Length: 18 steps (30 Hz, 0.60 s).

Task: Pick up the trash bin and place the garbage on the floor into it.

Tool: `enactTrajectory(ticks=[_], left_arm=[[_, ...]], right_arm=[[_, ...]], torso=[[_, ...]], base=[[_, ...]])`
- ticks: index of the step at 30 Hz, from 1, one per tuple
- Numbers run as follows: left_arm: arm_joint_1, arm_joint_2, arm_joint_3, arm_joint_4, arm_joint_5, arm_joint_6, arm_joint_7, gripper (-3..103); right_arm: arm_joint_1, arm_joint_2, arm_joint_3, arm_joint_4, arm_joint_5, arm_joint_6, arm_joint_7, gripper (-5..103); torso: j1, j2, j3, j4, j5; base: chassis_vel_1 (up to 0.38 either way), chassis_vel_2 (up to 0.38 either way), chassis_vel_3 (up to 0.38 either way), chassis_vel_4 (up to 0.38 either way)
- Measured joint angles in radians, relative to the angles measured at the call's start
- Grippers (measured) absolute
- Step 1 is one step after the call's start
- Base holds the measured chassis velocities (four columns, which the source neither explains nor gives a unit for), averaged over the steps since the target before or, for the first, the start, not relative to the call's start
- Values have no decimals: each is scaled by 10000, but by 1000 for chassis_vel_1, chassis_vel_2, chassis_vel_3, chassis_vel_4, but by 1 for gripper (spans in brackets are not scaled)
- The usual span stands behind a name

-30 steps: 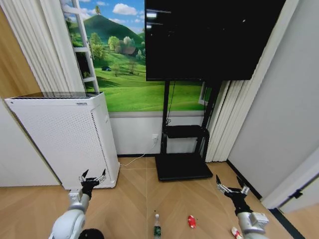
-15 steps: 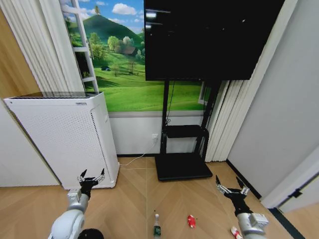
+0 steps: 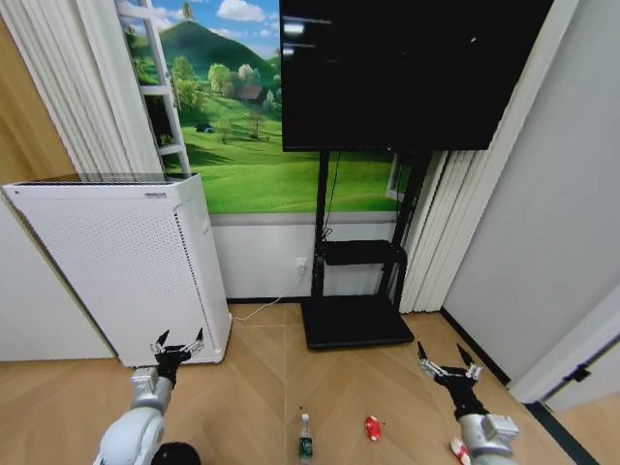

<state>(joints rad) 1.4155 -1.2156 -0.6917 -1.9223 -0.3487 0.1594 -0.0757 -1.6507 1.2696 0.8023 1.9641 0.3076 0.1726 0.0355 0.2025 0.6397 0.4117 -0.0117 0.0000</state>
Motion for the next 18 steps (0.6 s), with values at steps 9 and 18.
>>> enactTrajectory(ticks=[9, 18], left_arm=[[116, 15, -93, -111, -16, 5, 6, 100], [197, 6, -122, -185, 2, 19, 11, 100]], right_arm=[[-73, 66, -6, 67, -54, 7, -20, 100], [-204, 75, 68, 217, -59, 48, -26, 100]], torso=[[-162, -417, -256, 0, 0], [-318, -817, -501, -1, 0]], base=[[0, 0, 0, 0], [0, 0, 0, 0]])
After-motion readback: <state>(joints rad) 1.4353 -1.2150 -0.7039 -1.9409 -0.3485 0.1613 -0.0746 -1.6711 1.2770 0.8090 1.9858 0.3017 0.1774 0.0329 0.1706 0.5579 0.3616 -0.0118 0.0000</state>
